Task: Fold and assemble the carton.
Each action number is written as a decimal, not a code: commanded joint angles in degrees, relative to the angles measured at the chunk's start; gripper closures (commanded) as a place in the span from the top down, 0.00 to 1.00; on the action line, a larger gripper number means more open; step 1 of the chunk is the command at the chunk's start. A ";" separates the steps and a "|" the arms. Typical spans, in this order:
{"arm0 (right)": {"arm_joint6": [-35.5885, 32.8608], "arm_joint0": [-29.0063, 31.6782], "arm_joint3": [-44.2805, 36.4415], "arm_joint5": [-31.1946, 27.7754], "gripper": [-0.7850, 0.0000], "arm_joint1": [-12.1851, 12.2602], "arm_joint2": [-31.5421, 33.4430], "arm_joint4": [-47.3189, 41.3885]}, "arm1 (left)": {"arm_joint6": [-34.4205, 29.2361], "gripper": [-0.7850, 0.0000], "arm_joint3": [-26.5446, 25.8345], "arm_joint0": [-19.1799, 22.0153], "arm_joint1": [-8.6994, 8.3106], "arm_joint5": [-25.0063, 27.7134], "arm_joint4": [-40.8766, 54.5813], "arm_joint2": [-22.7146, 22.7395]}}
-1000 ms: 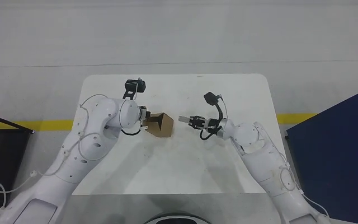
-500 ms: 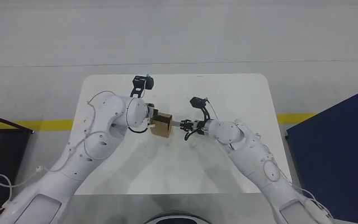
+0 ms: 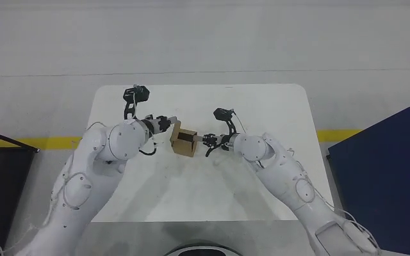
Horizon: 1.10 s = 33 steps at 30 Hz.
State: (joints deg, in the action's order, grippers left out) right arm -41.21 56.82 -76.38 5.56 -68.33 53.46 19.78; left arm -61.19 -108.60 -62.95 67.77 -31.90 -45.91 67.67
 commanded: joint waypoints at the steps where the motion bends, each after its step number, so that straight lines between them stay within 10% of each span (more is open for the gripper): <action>1: 0.12 -0.10 -0.12 0.30 1.00 -0.08 -0.02 0.20 | 1.18 1.00 -3.61 -7.77 -0.90 0.19 0.40 6.54; 6: -0.78 0.59 -1.49 -2.59 1.00 0.03 1.08 -1.70 | 3.35 1.00 -5.97 -17.20 -1.73 1.80 4.23 14.74; 11: -0.67 3.18 -2.66 -4.70 1.00 1.21 5.71 -2.41 | 6.79 1.00 -1.64 -17.89 -1.42 3.92 9.80 15.37; 33: -1.67 1.82 -4.08 4.67 1.00 -0.07 0.85 4.74 | 3.47 1.00 18.64 3.60 1.25 8.52 12.43 -3.36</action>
State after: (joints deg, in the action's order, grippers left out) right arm -42.78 58.75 -80.48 10.23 -68.32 54.55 24.46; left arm -57.60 -90.65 -59.98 68.89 -23.28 -33.29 65.15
